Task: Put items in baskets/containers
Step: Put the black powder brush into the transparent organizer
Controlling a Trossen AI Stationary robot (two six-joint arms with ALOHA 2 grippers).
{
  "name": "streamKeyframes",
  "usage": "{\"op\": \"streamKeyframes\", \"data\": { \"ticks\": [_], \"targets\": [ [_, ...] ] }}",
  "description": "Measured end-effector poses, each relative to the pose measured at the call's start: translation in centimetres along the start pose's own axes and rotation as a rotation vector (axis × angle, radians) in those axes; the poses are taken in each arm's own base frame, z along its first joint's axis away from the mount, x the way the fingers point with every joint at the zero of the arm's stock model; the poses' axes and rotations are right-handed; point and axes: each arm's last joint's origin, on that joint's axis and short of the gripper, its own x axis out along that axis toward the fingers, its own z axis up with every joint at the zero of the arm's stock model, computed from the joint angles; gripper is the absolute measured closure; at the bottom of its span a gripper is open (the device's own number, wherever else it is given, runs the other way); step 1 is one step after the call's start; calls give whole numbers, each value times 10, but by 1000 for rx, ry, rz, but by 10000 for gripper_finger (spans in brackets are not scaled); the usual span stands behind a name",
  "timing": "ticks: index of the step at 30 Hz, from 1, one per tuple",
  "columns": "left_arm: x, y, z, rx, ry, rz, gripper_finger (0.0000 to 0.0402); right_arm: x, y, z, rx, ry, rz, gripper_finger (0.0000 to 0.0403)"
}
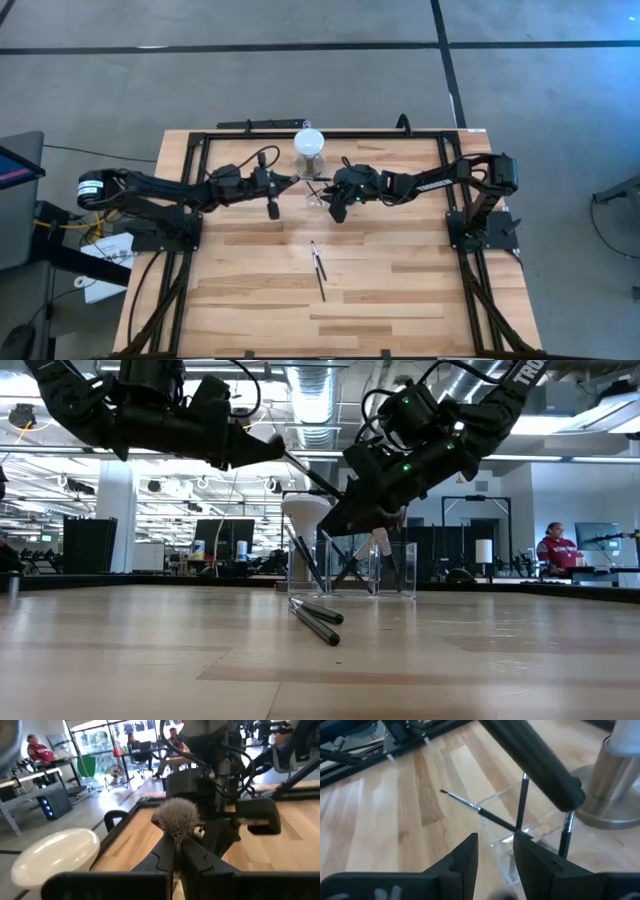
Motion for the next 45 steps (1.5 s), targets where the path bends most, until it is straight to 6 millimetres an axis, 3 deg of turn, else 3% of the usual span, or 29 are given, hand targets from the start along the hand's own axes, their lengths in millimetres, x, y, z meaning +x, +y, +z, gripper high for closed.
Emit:
{"op": "streamKeyframes", "data": {
  "ticks": [7,11,17,26,33,38,45],
  "targets": [
    [-6,0,-4,1,104,-15,392,0,1,2,13,-17,28,289],
    [-8,0,-3,2,111,-6,392,-6,4,14,7,-68,40,290],
    [-14,2,3,2,106,-5,392,-27,12,40,-2,-170,67,290],
    [-22,3,2,7,176,3,392,-59,26,61,-15,-264,112,290],
    [-13,0,-11,-11,253,-10,392,-62,29,63,-19,-273,121,290],
    [2,1,-1,-17,259,-11,392,-62,25,63,-14,-276,112,290],
    [20,2,1,-7,462,-43,392,-62,22,64,-10,-279,100,290]
  ]
}}
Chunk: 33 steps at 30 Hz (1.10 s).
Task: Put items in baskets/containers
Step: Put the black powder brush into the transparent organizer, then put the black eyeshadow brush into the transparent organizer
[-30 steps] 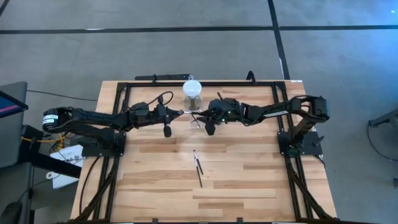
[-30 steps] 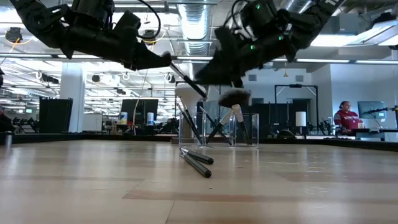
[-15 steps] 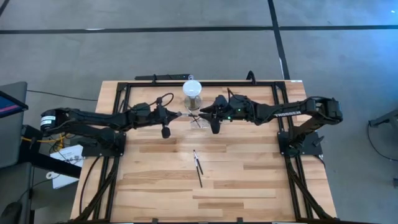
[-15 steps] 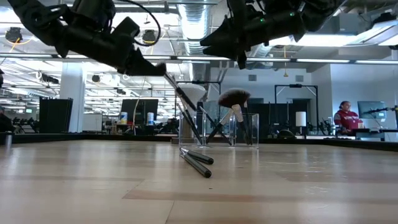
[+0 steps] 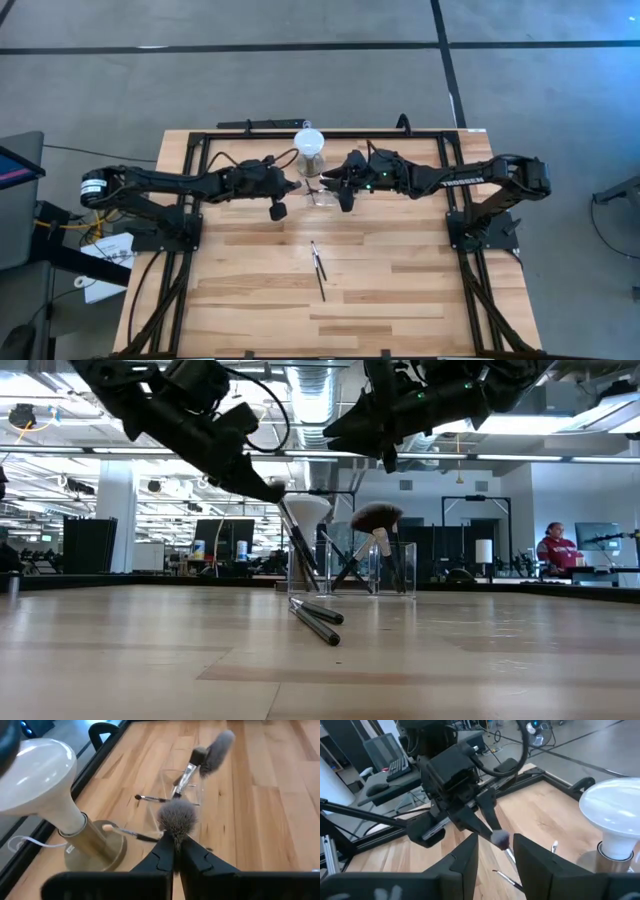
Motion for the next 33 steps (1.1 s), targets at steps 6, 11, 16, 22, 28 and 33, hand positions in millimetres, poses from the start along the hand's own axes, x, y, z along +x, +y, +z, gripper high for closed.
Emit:
{"op": "streamKeyframes", "data": {
  "ticks": [6,11,16,22,28,33],
  "targets": [
    [10,5,6,-5,8,14,389,0,0,0,0,3,0,290],
    [12,12,5,8,18,36,360,0,0,0,0,4,0,290],
    [12,12,5,7,17,37,313,0,1,-1,0,6,3,290],
    [4,5,15,20,-43,16,282,1,16,-6,-10,25,46,290],
    [-28,-8,38,42,-198,-25,281,0,45,-14,-24,41,126,290],
    [-50,-21,44,64,-289,-140,292,-3,66,-28,24,100,63,290]
  ]
}}
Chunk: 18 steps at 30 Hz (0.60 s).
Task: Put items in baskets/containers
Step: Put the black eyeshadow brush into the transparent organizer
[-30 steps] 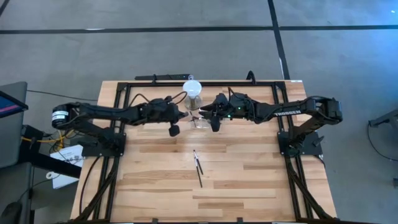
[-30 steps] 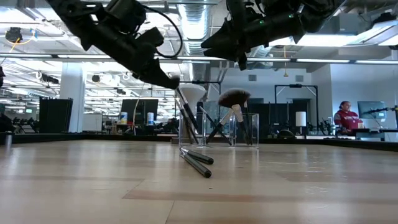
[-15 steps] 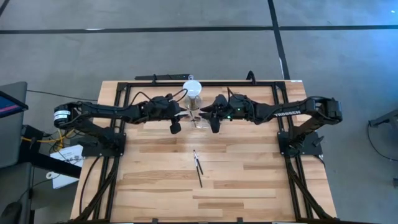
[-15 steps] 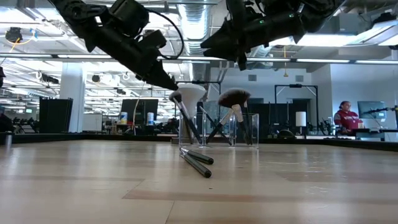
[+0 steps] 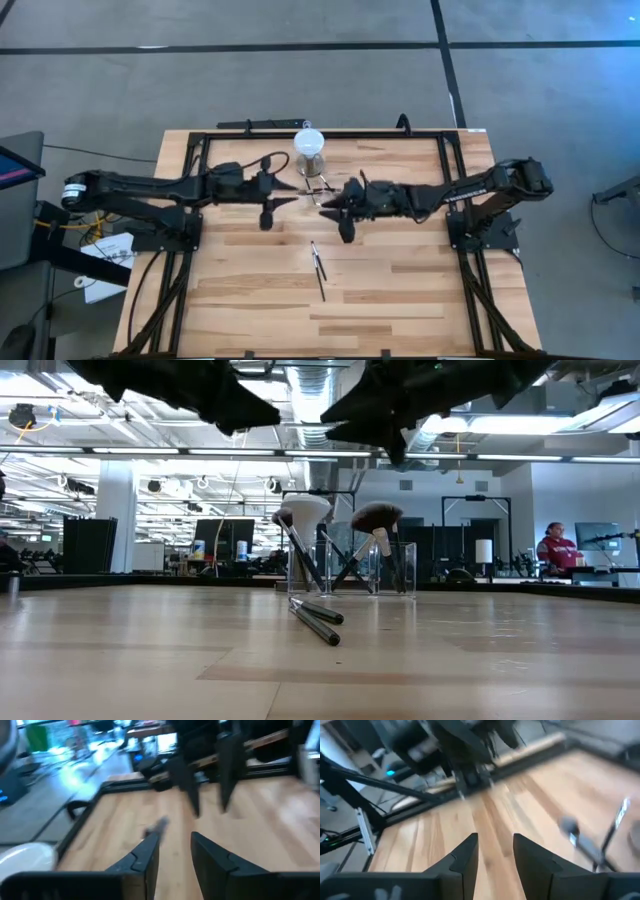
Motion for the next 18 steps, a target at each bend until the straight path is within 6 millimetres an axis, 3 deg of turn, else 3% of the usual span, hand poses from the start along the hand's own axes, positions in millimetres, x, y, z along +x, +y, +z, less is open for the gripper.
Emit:
{"op": "streamKeyframes", "data": {
  "ticks": [8,13,18],
  "targets": [
    [-2,-7,-13,3,26,-43,298,11,45,-55,152,159,-83,290],
    [-1,-6,-14,3,30,-41,298,34,51,-102,210,274,-180,290],
    [-1,-6,-13,3,17,-39,298,63,57,-116,75,262,-242,290]
  ]
}}
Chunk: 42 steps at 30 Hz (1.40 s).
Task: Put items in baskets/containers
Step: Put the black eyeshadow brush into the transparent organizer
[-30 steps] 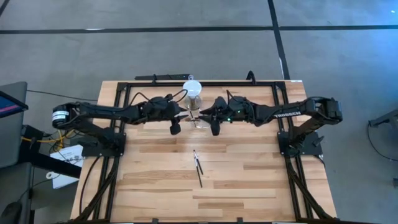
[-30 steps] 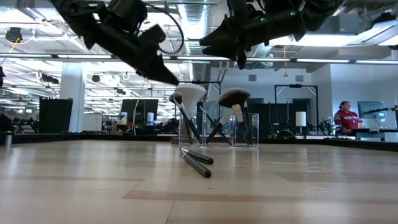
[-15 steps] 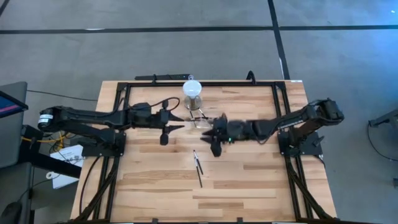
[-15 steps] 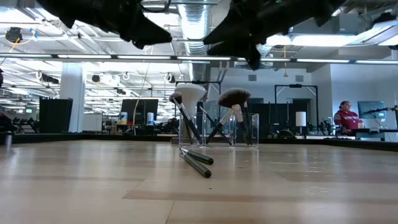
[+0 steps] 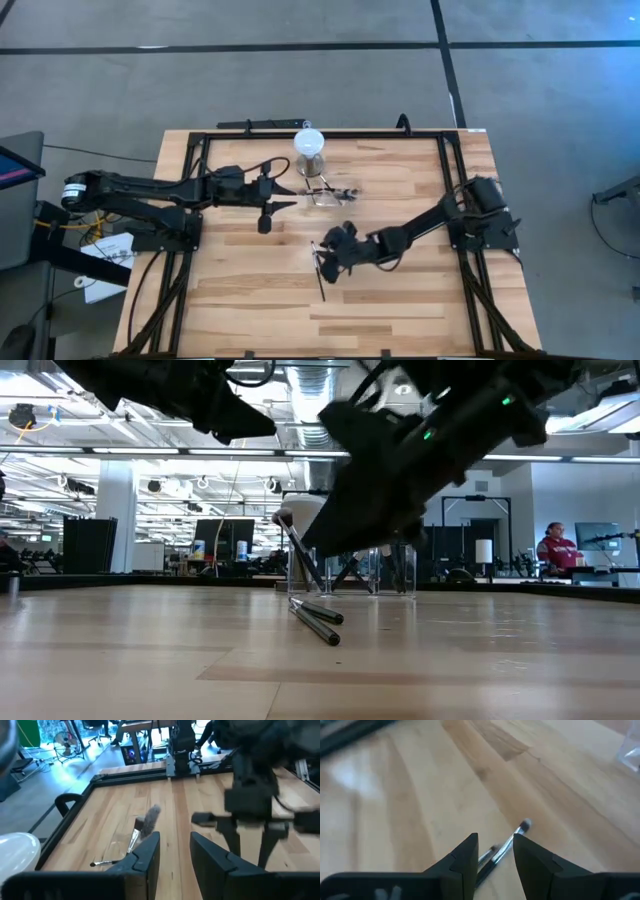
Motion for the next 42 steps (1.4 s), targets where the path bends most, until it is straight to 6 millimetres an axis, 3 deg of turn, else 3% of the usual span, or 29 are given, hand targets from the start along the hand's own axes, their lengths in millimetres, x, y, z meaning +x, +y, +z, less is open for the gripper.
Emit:
{"op": "streamKeyframes", "data": {
  "ticks": [8,13,21,29,35,42],
  "targets": [
    [0,0,0,50,-5,2,298,38,8,-1,-58,44,-161,290],
    [0,0,1,53,-7,2,298,50,12,-4,-23,76,-187,290],
    [0,0,1,53,-7,2,298,48,2,-9,0,154,-279,298],
    [0,0,1,53,-7,2,298,46,-3,-12,-75,206,-309,389],
    [0,0,1,53,-7,2,298,47,-5,-12,-130,239,-300,351],
    [0,0,1,53,-7,2,298,47,-6,-13,-134,247,-297,345]
  ]
}}
